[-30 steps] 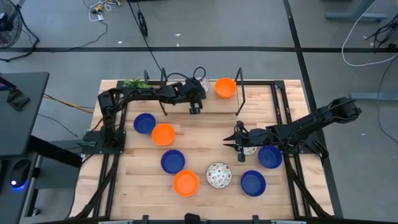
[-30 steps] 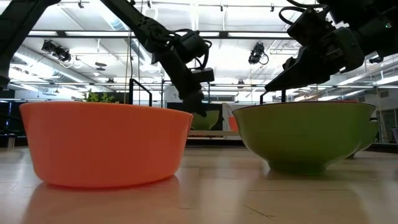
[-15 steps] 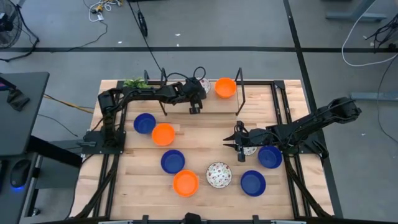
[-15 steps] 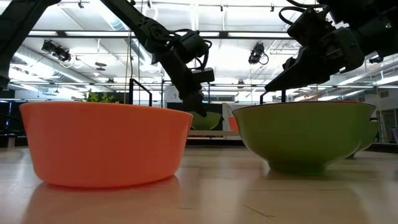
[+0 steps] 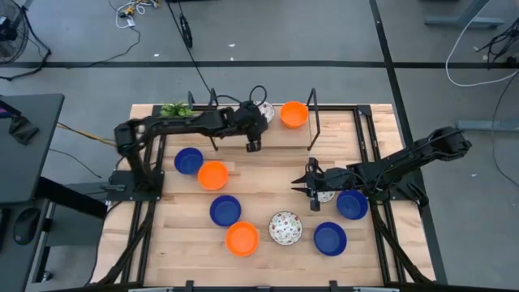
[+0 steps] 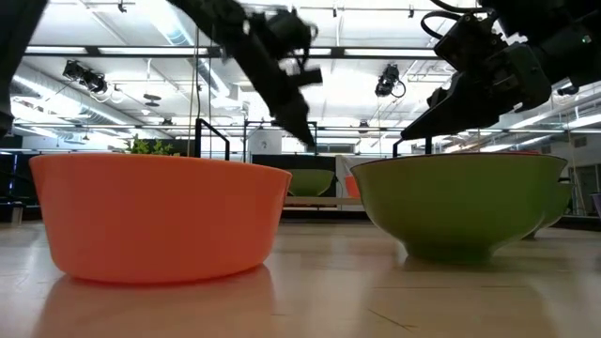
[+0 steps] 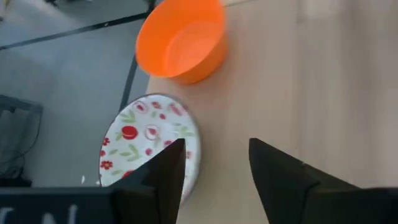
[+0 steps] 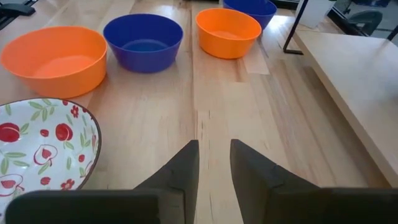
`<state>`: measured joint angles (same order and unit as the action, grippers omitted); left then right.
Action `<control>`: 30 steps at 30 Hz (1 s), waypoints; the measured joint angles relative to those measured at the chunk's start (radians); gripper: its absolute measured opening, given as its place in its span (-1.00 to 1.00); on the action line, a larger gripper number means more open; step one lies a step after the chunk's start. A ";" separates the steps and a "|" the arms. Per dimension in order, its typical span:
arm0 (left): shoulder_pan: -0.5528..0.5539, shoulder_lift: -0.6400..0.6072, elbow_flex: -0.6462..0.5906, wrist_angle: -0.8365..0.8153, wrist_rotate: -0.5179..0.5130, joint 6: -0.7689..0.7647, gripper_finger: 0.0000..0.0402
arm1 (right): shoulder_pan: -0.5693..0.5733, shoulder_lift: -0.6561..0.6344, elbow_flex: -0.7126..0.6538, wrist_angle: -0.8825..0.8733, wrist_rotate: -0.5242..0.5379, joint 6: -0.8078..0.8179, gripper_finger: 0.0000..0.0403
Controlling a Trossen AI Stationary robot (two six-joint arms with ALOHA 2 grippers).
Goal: Pick & Place Mini bowls
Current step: Put the blue bowl on the shelf
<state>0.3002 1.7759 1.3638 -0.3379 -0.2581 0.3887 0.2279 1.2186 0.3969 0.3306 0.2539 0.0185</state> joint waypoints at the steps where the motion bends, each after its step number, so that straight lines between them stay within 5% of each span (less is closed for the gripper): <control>1: -0.022 -0.030 0.001 -0.035 0.000 -0.016 -0.07 | 0.000 0.000 0.000 -0.004 0.000 0.004 -0.54; 10: -0.334 -0.252 0.002 -0.378 0.046 -0.242 -0.17 | 0.003 0.000 0.000 -0.057 0.000 0.045 -0.54; 19: -0.627 -0.268 0.000 -0.684 -0.061 -0.618 -0.29 | 0.003 0.000 0.000 -0.035 0.000 0.047 -0.54; 25: -0.741 -0.266 -0.076 -0.661 -0.051 -0.828 -0.30 | 0.003 0.000 0.000 -0.018 0.000 0.061 -0.54; 30: -0.822 -0.265 -0.187 -0.549 0.069 -0.886 -0.30 | 0.003 0.000 0.000 -0.009 0.000 0.043 -0.54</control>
<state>-0.5223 1.5112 1.1766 -0.8865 -0.1895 -0.4971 0.2306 1.2190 0.3969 0.3215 0.2539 0.0618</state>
